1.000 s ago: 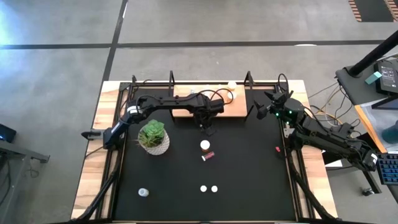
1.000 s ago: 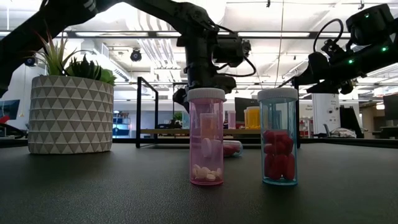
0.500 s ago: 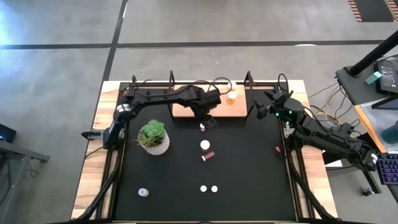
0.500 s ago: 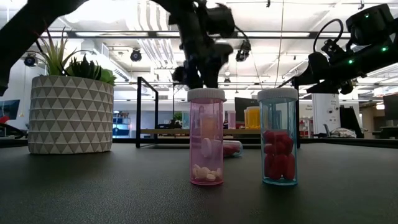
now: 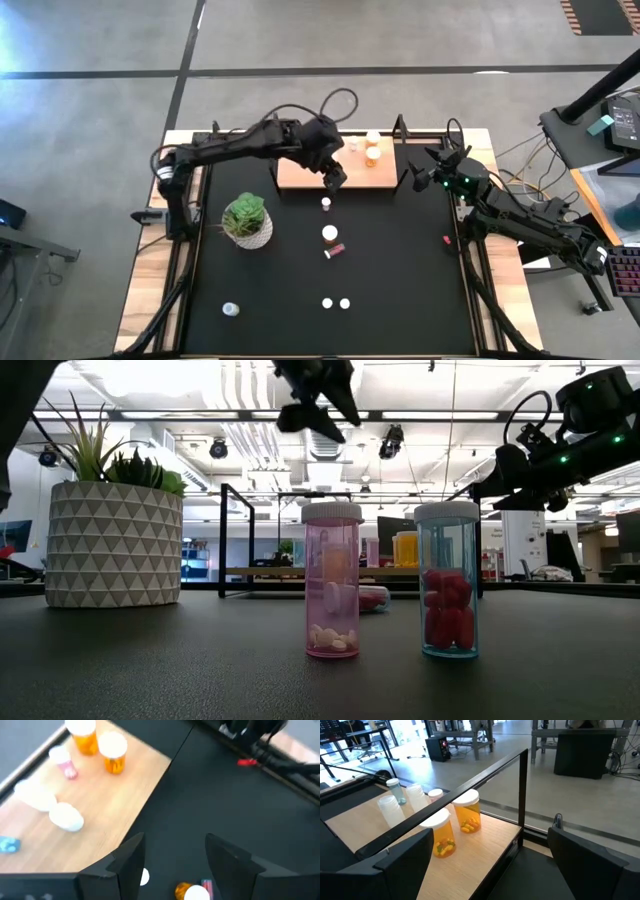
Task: Pick and place medicine bottles onto shelf by color
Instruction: Put the left pink pill bottle on the shelf aligned with the other pink pill bottle
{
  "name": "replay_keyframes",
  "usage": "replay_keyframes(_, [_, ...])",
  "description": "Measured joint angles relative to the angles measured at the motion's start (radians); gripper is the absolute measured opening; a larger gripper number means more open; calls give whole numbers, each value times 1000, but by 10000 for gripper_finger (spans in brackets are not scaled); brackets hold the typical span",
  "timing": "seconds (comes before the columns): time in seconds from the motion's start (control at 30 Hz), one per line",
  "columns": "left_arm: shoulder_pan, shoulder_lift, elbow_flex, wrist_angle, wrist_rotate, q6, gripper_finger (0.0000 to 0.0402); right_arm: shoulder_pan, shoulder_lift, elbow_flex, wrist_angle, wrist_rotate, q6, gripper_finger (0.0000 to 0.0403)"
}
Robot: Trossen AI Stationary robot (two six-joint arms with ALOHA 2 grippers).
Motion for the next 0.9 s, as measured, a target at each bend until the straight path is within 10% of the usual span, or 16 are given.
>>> replay_keyframes(0.9, [-2,-86,-1,97,8,99,190,0,0,0,30,0,0,380])
